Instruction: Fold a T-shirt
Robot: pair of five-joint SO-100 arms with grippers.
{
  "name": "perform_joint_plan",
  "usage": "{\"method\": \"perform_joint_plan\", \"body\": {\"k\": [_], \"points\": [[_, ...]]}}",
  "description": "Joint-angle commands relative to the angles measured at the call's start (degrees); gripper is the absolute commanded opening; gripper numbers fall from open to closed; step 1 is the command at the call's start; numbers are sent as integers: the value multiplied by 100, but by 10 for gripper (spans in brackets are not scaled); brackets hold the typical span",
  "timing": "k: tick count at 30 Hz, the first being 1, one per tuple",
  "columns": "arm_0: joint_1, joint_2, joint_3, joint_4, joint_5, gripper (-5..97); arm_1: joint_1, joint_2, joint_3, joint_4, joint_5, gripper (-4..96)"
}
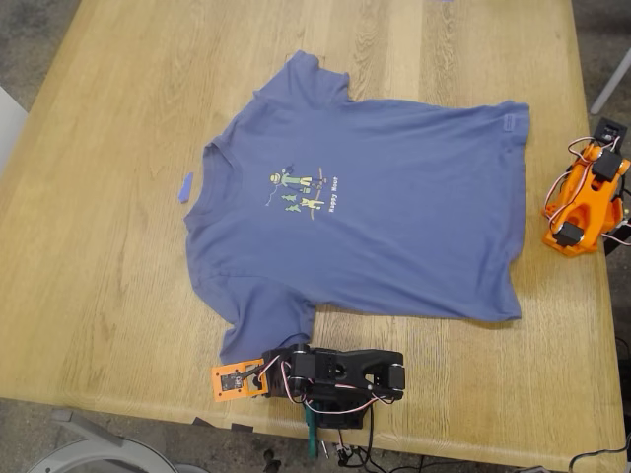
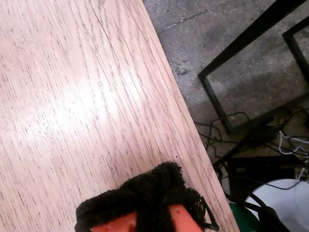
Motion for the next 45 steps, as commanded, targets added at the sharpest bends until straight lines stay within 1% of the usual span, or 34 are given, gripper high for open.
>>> {"method": "perform_joint_plan", "body": {"k": [1,3,4,5,6,7,8,10,13,14,16,17,19,20,22,24,26,28,29,30,32,35,37,40,42,45], "points": [[18,615,-79,44,-97,0,220,-18,387,26,0,1],[79,615,-79,44,-62,0,220,-18,387,26,0,1],[105,615,-79,44,-53,0,202,-18,387,26,0,29],[123,615,-79,44,26,0,149,-18,387,26,0,49],[123,615,-79,44,176,0,114,-18,387,26,9,35],[114,615,-79,44,158,0,105,-26,387,26,35,22],[97,615,-79,44,44,0,105,-26,387,26,35,21],[88,606,-79,44,123,0,105,-26,387,26,35,21],[158,606,-79,44,53,0,62,-26,387,26,35,8],[211,606,-79,44,123,0,114,-26,387,26,35,8],[229,606,-79,44,571,0,334,-26,387,26,-53,25],[264,606,-79,44,677,0,431,-26,387,18,-79,25],[316,606,-79,44,686,0,580,-18,387,18,-79,29],[325,606,-79,26,747,0,606,-18,387,18,-35,34],[299,606,-79,-185,932,0,589,-18,387,18,185,28],[378,615,-79,-448,835,0,501,-18,387,-70,439,28],[466,615,-79,-668,809,0,360,-18,387,-352,606,28],[598,615,-79,-932,809,0,237,-9,360,-844,624,37],[668,615,-79,-1099,896,1,158,-9,316,-1055,633,45],[738,615,-79,-1336,984,2,35,-9,246,-1213,677,50],[879,615,-79,-1916,984,8,-237,-9,35,-1433,677,72],[1143,615,-176,-2540,1020,74,-826,-9,-510,-1336,677,135],[1450,615,-413,-2558,756,139,-1266,-9,-949,-1222,659,175],[1925,615,-773,-2602,308,308,-1811,-9,-1503,-1169,677,228],[2197,606,-1011,-2602,308,386,-2101,-18,-1881,-1116,668,254],[2426,589,-1283,-2593,404,491,-2470,-18,-2575,-677,677,319]]}}
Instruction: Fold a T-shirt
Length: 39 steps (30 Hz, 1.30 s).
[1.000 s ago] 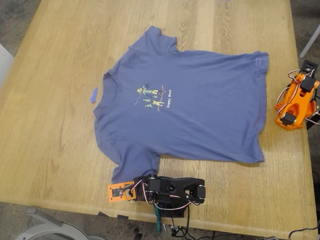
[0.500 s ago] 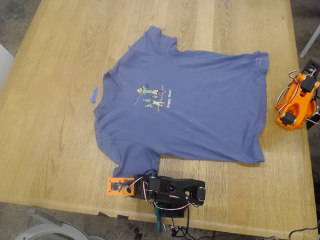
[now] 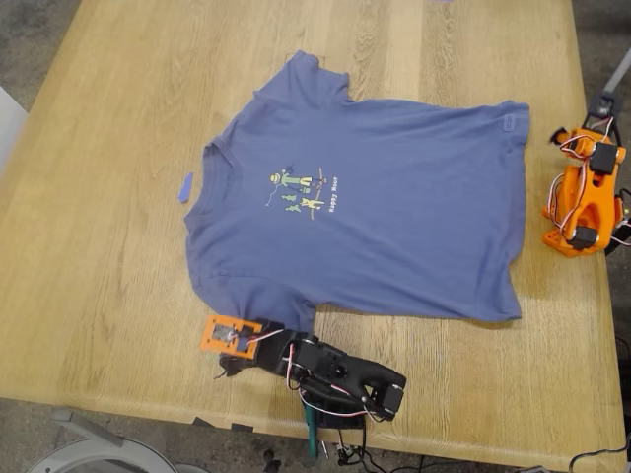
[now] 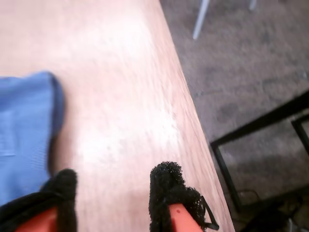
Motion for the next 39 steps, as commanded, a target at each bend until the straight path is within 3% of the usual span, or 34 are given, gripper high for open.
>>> {"method": "perform_joint_plan", "body": {"k": [1,9,14,20,25,35,39], "points": [[167,562,-756,-167,62,519,-422,44,-879,352,18,334],[132,-536,-2153,492,501,590,-2470,26,-2813,2065,-237,349],[765,-2092,-3929,1371,281,628,-3753,-255,-4043,3375,-536,352],[2399,-3867,-5968,2320,-123,721,-5036,-2057,-5739,3419,-606,350],[3234,-4975,-7137,3085,193,718,-6117,-3551,-6741,3419,-729,333],[4430,-6627,-7954,2795,35,718,-9053,-5238,-6759,3190,-510,290],[4702,-7075,-7954,2514,79,709,-9703,-6038,-7005,2707,-369,290]]}}
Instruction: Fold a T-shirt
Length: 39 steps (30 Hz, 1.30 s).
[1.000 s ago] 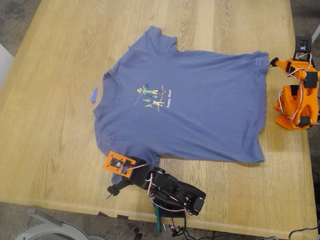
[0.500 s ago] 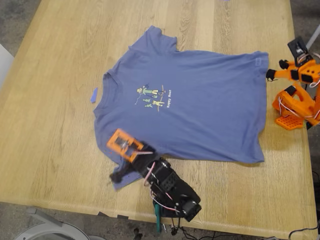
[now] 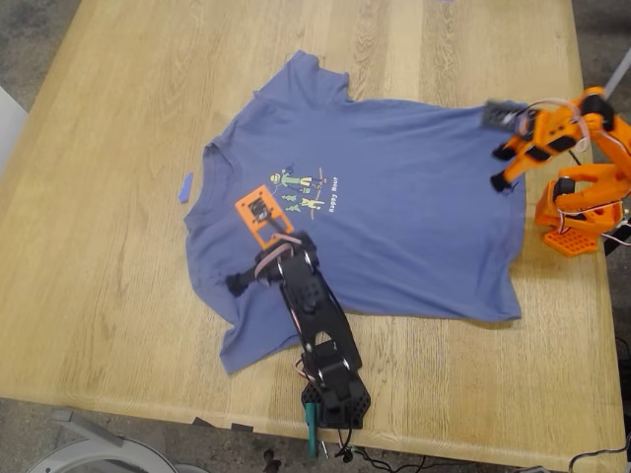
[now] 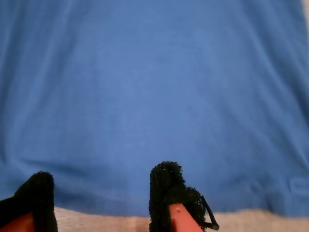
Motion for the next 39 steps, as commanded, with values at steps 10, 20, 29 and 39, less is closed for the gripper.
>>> {"method": "perform_joint_plan", "body": {"k": [10,20,29,39], "points": [[-97,-1529,-255,-2180,141,699,-615,-2593,-844,-3226,79,295],[-984,-3190,-334,-4263,97,675,-729,-4491,-1898,-4772,149,293],[-1354,-4649,-1037,-5432,-9,668,-958,-5405,-2145,-5871,62,285],[-1433,-6091,-2382,-5836,141,666,-1292,-6434,-3067,-6047,88,262]]}}
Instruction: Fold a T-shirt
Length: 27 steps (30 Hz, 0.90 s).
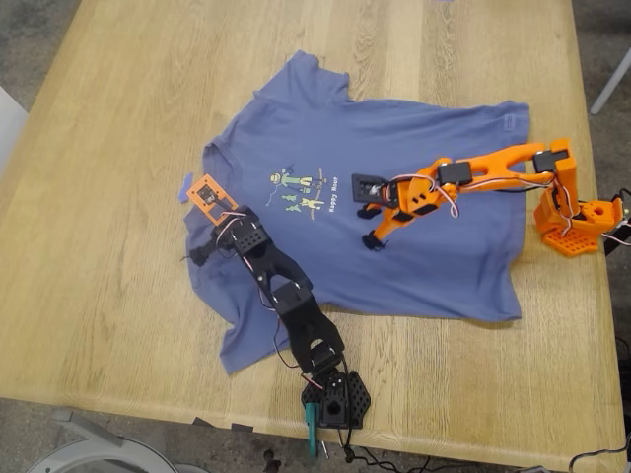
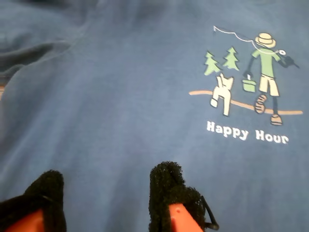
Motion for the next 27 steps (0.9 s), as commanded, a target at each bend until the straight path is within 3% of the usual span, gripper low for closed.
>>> {"method": "perform_joint_plan", "body": {"k": [1,16,27], "points": [[-114,-79,-1134,-193,88,666,-9,53,-360,-97,26,261],[-448,-2118,-3612,-185,202,664,237,492,712,-536,149,254],[-325,-3762,-5713,791,18,599,290,888,1881,-1125,272,254]]}}
